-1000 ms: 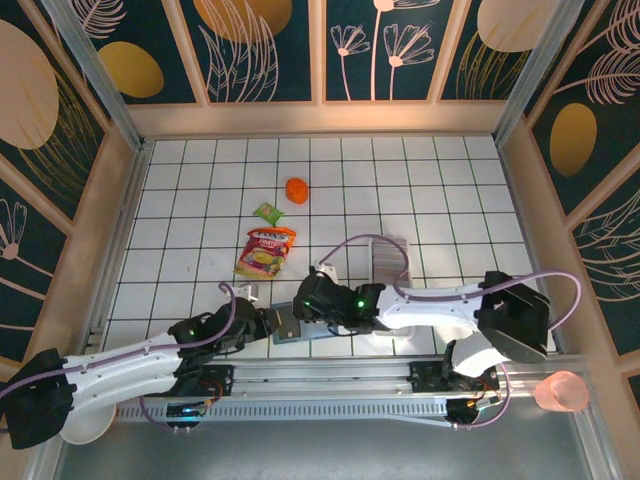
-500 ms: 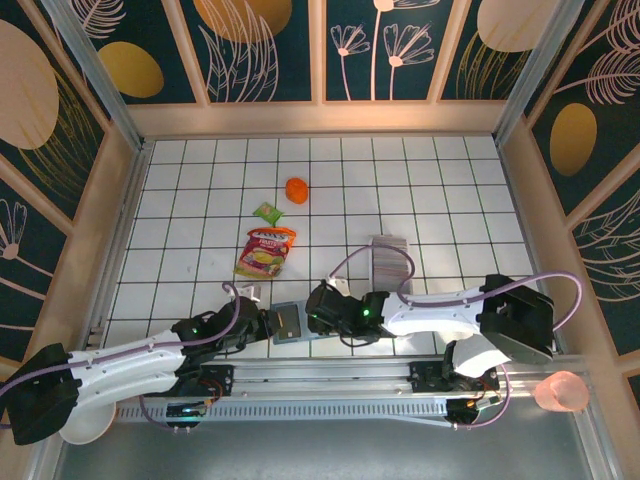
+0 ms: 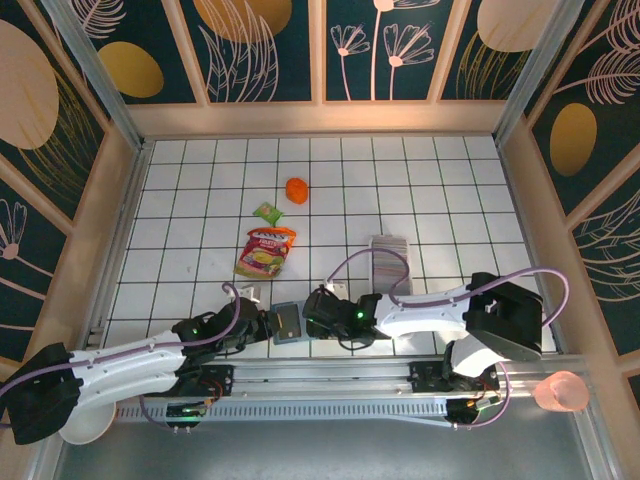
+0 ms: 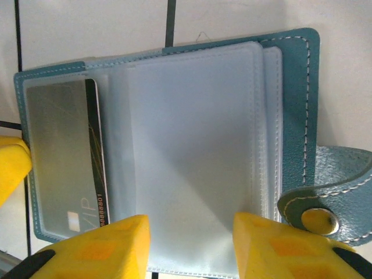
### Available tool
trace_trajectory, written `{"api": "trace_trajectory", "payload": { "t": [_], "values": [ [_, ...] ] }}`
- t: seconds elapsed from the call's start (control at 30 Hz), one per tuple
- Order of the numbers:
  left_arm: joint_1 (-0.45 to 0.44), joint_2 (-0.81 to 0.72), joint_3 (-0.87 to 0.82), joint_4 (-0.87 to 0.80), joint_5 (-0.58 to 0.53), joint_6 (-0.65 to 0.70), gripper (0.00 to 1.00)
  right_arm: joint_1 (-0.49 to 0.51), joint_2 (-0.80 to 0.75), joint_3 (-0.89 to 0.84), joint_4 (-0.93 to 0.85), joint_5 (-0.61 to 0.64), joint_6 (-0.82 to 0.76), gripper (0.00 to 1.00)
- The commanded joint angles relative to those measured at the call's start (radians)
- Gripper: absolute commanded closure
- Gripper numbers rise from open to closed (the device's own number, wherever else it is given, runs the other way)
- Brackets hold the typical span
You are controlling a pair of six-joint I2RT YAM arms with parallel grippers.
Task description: Put the credit cards into the card holder
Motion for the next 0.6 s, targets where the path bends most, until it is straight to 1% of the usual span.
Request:
{"api": "trace_trajectory", "payload": {
  "t": [0.0, 0.3, 0.47, 0.57],
  "values": [
    [-0.004, 0.013, -0.025, 0.003, 0.015, -0.005, 0.79, 0.015, 0.042, 0.009, -0.012, 0.001, 0.018, 0.57],
    [-0.004, 0.025, -0.026, 0.011, 0.015, -0.005, 0.79, 0.015, 0.091, 0.035, 0.094, -0.03, 0.014, 0.56],
    [-0.004, 0.017, -0.026, -0.002, -0.011, -0.016, 0.77, 0.015, 0.095, 0.028, 0.172, -0.046, 0.025, 0.56],
    [-0.004, 0.012, -0.021, -0.017, -0.024, -0.019, 0.76, 0.015, 0.102, 0.031, 0.184, -0.05, 0.032, 0.56]
  ]
}}
